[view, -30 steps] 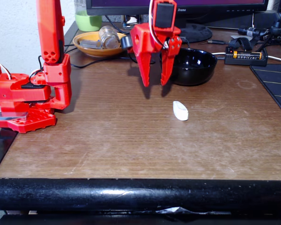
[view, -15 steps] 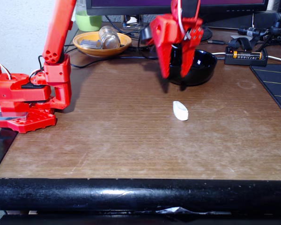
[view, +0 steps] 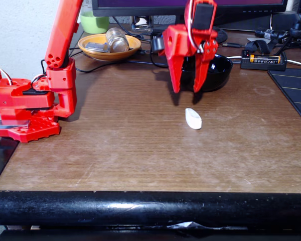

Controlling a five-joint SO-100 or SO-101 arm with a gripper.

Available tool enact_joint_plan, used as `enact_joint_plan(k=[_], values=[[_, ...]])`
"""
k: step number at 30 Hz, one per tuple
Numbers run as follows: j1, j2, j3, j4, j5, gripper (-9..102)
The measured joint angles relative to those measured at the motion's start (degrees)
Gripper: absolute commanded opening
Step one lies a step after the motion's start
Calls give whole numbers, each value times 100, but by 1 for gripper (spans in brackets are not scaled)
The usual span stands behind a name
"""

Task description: Ramasse la gomme et mets-la dans le bol.

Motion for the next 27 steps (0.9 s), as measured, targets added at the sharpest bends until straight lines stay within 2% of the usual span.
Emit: enact_joint_plan(k=[11, 27], values=[[-9, -79, -26, 0, 0, 18], [-158, -1081, -1485, 501, 105, 21]])
